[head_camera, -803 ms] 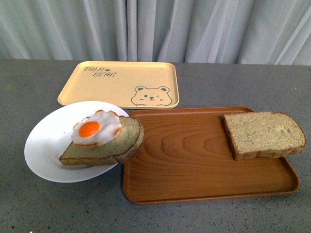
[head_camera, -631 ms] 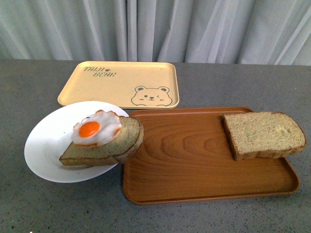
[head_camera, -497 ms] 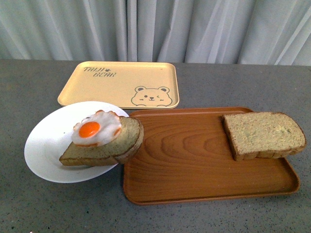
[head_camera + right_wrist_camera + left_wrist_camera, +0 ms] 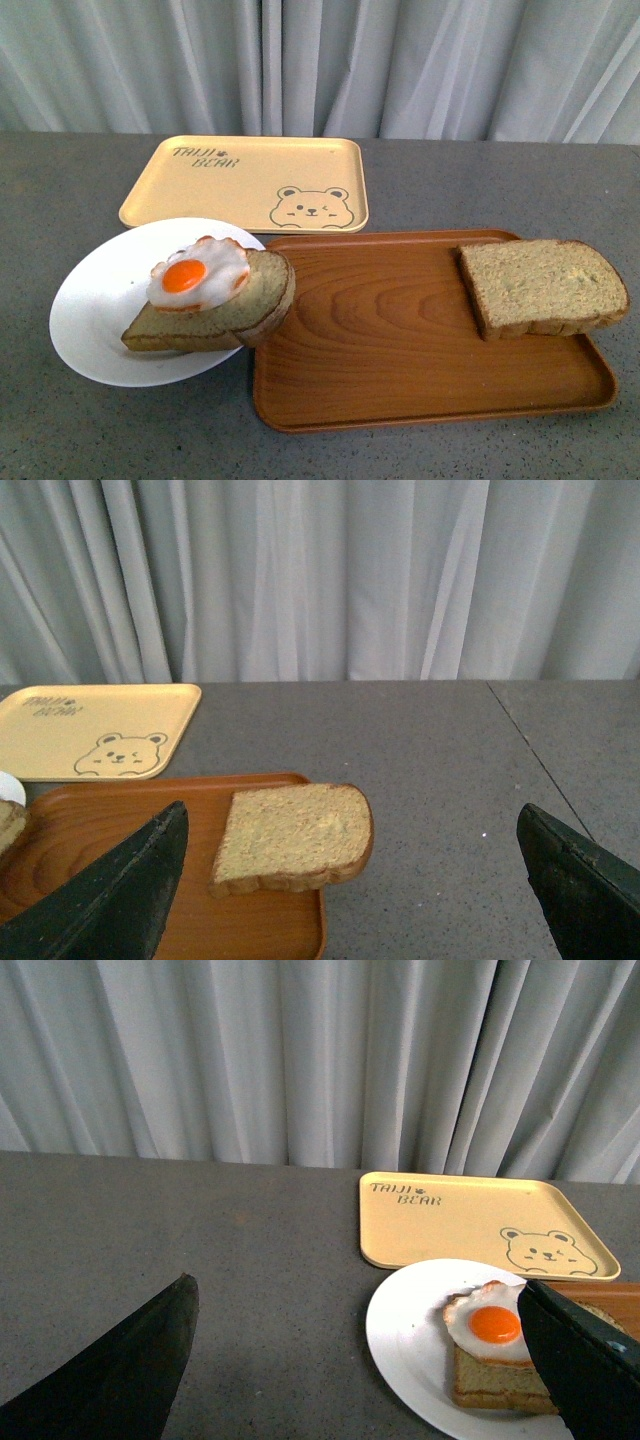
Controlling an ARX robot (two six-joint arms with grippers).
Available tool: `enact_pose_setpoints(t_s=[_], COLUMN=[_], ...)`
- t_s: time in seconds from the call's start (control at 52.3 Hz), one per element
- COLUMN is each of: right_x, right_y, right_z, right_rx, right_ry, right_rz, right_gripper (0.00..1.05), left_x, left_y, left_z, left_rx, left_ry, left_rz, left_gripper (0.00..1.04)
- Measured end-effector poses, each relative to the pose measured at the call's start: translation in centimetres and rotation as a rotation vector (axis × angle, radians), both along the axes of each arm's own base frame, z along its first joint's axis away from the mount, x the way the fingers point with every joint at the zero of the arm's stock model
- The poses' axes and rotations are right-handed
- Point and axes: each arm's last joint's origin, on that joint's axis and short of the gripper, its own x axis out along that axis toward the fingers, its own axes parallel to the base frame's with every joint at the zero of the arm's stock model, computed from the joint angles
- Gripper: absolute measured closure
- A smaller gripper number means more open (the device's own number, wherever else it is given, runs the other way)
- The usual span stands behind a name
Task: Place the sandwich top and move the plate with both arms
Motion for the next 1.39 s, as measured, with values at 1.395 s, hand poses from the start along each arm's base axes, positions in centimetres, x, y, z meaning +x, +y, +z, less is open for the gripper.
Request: enact_pose_setpoints(t_s=[1.395], right_x=[23.2], right_y=[-1.8], right_z=[-10.2], right_rx=[0.663], right_ry=[0.706], right_rz=[-0.137], right_gripper=[0.47], left_x=[0.0], left_y=[0.0], left_z=[0.0], left_rx=[0.000], left_ry=[0.000], left_rz=[0.000], left_gripper=[0.09])
